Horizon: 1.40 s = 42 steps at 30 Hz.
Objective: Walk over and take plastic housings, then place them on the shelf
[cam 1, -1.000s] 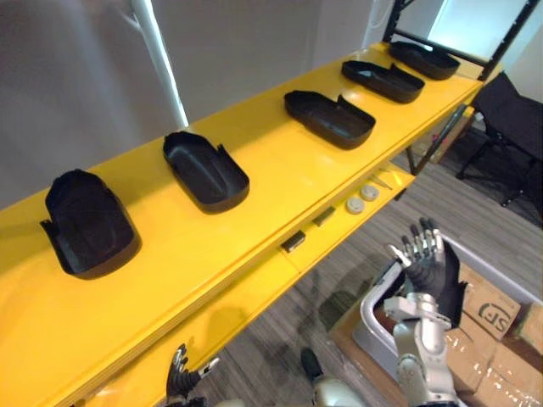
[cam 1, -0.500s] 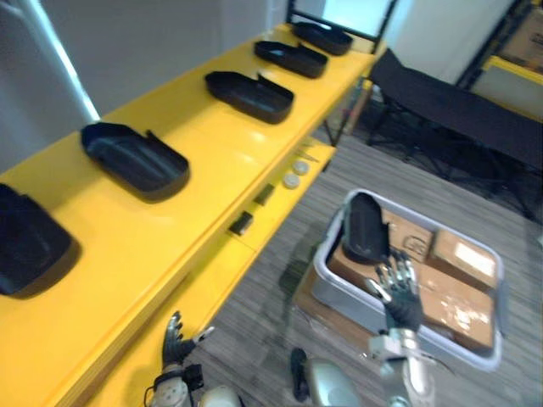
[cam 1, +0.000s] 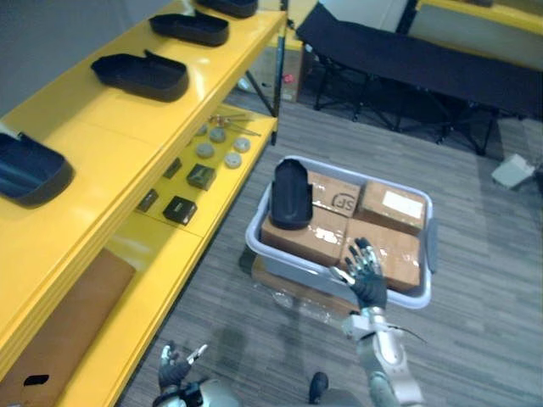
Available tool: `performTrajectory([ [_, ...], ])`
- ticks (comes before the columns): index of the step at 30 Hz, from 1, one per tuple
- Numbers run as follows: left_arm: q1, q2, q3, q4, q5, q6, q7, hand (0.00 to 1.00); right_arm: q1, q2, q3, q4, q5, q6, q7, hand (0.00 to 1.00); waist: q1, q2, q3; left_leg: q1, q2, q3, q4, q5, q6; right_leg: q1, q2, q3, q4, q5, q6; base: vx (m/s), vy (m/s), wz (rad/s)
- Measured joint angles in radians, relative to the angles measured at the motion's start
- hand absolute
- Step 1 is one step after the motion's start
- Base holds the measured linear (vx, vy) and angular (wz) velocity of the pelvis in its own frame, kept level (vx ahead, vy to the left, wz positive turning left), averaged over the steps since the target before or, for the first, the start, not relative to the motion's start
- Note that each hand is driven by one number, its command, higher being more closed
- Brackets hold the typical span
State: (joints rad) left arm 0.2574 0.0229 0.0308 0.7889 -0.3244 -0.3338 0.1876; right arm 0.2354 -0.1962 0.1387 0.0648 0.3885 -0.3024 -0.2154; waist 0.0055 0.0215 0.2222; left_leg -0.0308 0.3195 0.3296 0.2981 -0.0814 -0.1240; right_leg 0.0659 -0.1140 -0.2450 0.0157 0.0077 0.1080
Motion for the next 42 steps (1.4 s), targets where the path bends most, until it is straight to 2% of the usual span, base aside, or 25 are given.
performTrajectory([
  [3, 0.011, 0.009, -0.014, -0.001, 0.012, -0.038, -0.020, 0.00, -0.012, -0.018, -0.119, 0.031, -0.014, -0.001, -0.019, 0.00, -0.015, 0.025, -0.002, 0.034, -0.042, -0.047, -0.099, -0.005, -0.008, -0.046, -0.007, 0.032, -0.002, 0.027, 0.009, -0.11, 0.044, -0.29],
  [5, 0.003, 0.018, -0.015, -0.001, 0.026, -0.036, -0.039, 0.00, -0.026, -0.018, -0.163, 0.051, -0.041, -0.001, -0.041, 0.00, -0.019, 0.030, 0.002, 0.035, -0.062, -0.051, -0.131, -0.030, -0.044, -0.062, -0.021, 0.037, -0.020, 0.050, 0.024, -0.17, 0.130, -0.18],
  [6, -0.004, 0.047, -0.028, 0.000, 0.057, -0.035, -0.044, 0.00, -0.060, -0.017, -0.166, 0.098, -0.052, 0.007, -0.054, 0.00, -0.016, -0.003, 0.024, 0.028, -0.094, -0.045, -0.122, -0.036, -0.033, -0.063, -0.052, 0.052, -0.040, 0.077, 0.035, -0.21, 0.163, -0.14],
  [9, -0.024, 0.090, -0.057, -0.004, 0.070, -0.034, -0.045, 0.00, -0.112, -0.018, -0.168, 0.157, -0.052, 0.008, -0.078, 0.00, -0.006, -0.024, 0.039, 0.001, -0.124, -0.051, -0.102, -0.043, -0.024, -0.070, -0.083, 0.050, -0.056, 0.092, 0.046, -0.16, 0.101, 0.04],
  [10, -0.039, 0.099, -0.058, -0.009, 0.069, -0.035, -0.041, 0.00, -0.184, -0.024, -0.182, 0.210, -0.052, 0.018, -0.097, 0.00, 0.000, -0.030, 0.046, -0.035, -0.137, -0.067, -0.075, -0.053, -0.017, -0.084, -0.099, 0.035, -0.061, 0.101, 0.043, -0.11, 0.066, 0.25],
  [11, -0.047, 0.100, -0.059, -0.012, 0.069, -0.035, -0.040, 0.00, -0.222, -0.029, -0.189, 0.238, -0.051, 0.022, -0.103, 0.00, 0.001, -0.027, 0.052, -0.054, -0.142, -0.076, -0.064, -0.054, -0.014, -0.088, -0.105, 0.021, -0.063, 0.105, 0.044, -0.13, 0.080, 0.34],
  [13, -0.083, 0.102, -0.076, -0.036, 0.060, -0.036, -0.035, 0.00, -0.392, -0.087, -0.197, 0.368, -0.049, 0.030, -0.144, 0.00, 0.015, -0.005, 0.107, -0.114, -0.152, -0.128, -0.013, -0.057, -0.006, -0.097, -0.114, -0.009, -0.058, 0.120, 0.045, -0.15, 0.066, 0.53],
  [16, -0.114, 0.096, -0.094, -0.082, 0.057, -0.037, -0.035, 0.00, -0.676, -0.191, -0.221, 0.575, -0.038, 0.046, -0.190, 0.00, 0.058, 0.028, 0.186, -0.194, -0.160, -0.204, 0.025, -0.038, 0.001, -0.107, -0.110, -0.074, -0.062, 0.144, 0.050, -0.11, 0.002, 0.57],
  [18, -0.114, 0.095, -0.101, -0.102, 0.056, -0.037, -0.035, 0.00, -0.791, -0.243, -0.222, 0.656, -0.010, 0.049, -0.195, 0.00, 0.082, 0.029, 0.197, -0.229, -0.164, -0.228, 0.024, -0.025, 0.003, -0.125, -0.109, -0.093, -0.062, 0.152, 0.051, -0.05, -0.015, 0.47],
  [20, -0.116, 0.094, -0.132, -0.102, 0.055, -0.036, -0.036, 0.00, -0.947, -0.323, -0.215, 0.768, 0.014, 0.073, -0.203, 0.00, 0.121, 0.029, 0.202, -0.267, -0.171, -0.252, 0.028, -0.016, 0.006, -0.142, -0.109, -0.117, -0.062, 0.156, 0.049, 0.00, 0.010, 0.36],
  [23, -0.122, 0.090, -0.138, -0.112, 0.047, -0.038, -0.035, 0.00, -1.058, -0.368, -0.178, 0.829, 0.049, 0.090, -0.216, 0.00, 0.150, 0.032, 0.204, -0.286, -0.183, -0.287, 0.033, -0.015, 0.007, -0.138, -0.113, -0.151, -0.061, 0.156, 0.049, 0.03, 0.027, 0.29],
  [26, -0.125, 0.090, -0.156, -0.124, 0.040, -0.038, -0.035, 0.00, -1.119, -0.374, -0.145, 0.861, 0.048, 0.109, -0.220, 0.00, 0.160, 0.041, 0.222, -0.287, -0.190, -0.299, 0.037, -0.015, 0.007, -0.133, -0.119, -0.169, -0.050, 0.156, 0.049, 0.01, 0.039, 0.16],
  [27, -0.137, 0.089, -0.165, -0.125, 0.024, -0.038, -0.035, 0.00, -1.137, -0.384, -0.140, 0.870, 0.046, 0.120, -0.222, 0.00, 0.175, 0.053, 0.235, -0.287, -0.192, -0.302, 0.047, -0.018, 0.012, -0.133, -0.122, -0.169, -0.040, 0.156, 0.049, -0.03, 0.064, 0.02],
  [29, -0.140, 0.086, -0.172, -0.129, 0.016, -0.041, -0.036, 0.00, -1.172, -0.400, -0.118, 0.897, 0.028, 0.148, -0.223, 0.00, 0.182, 0.066, 0.258, -0.287, -0.195, -0.314, 0.051, -0.020, 0.014, -0.134, -0.126, -0.173, -0.025, 0.153, 0.045, -0.04, 0.047, 0.08],
  [34, -0.149, 0.089, -0.196, -0.124, -0.022, -0.071, -0.037, 0.00, -1.261, -0.434, -0.106, 1.019, 0.016, 0.261, -0.232, 0.00, 0.205, 0.081, 0.280, -0.319, -0.199, -0.327, 0.062, -0.016, 0.016, -0.157, -0.132, -0.202, -0.002, 0.134, 0.042, -0.07, 0.020, 0.07],
  [37, -0.149, 0.089, -0.204, -0.120, -0.030, -0.079, -0.037, 0.00, -1.286, -0.455, -0.081, 1.058, 0.001, 0.300, -0.230, 0.00, 0.208, 0.087, 0.281, -0.321, -0.203, -0.328, 0.061, -0.013, 0.019, -0.162, -0.138, -0.206, 0.006, 0.131, 0.045, -0.04, 0.015, 0.02],
  [39, -0.153, 0.088, -0.215, -0.119, -0.031, -0.079, -0.037, 0.00, -1.299, -0.486, -0.065, 1.059, 0.000, 0.297, -0.218, 0.00, 0.206, 0.101, 0.288, -0.329, -0.212, -0.340, 0.061, -0.010, 0.022, -0.166, -0.146, -0.216, 0.015, 0.126, 0.049, -0.05, 0.027, 0.14],
  [41, -0.166, 0.089, -0.243, -0.112, -0.041, -0.081, -0.038, 0.00, -1.342, -0.531, -0.047, 1.059, -0.002, 0.272, -0.185, 0.00, 0.209, 0.126, 0.298, -0.351, -0.217, -0.349, 0.058, -0.001, 0.023, -0.183, -0.150, -0.224, 0.022, 0.125, 0.048, -0.05, 0.023, 0.16],
  [42, -0.168, 0.088, -0.248, -0.108, -0.054, -0.083, -0.038, 0.00, -1.353, -0.535, -0.033, 1.060, -0.005, 0.263, -0.173, 0.00, 0.212, 0.129, 0.298, -0.356, -0.217, -0.349, 0.056, 0.002, 0.023, -0.190, -0.150, -0.224, 0.022, 0.125, 0.049, -0.03, 0.007, 0.05],
])
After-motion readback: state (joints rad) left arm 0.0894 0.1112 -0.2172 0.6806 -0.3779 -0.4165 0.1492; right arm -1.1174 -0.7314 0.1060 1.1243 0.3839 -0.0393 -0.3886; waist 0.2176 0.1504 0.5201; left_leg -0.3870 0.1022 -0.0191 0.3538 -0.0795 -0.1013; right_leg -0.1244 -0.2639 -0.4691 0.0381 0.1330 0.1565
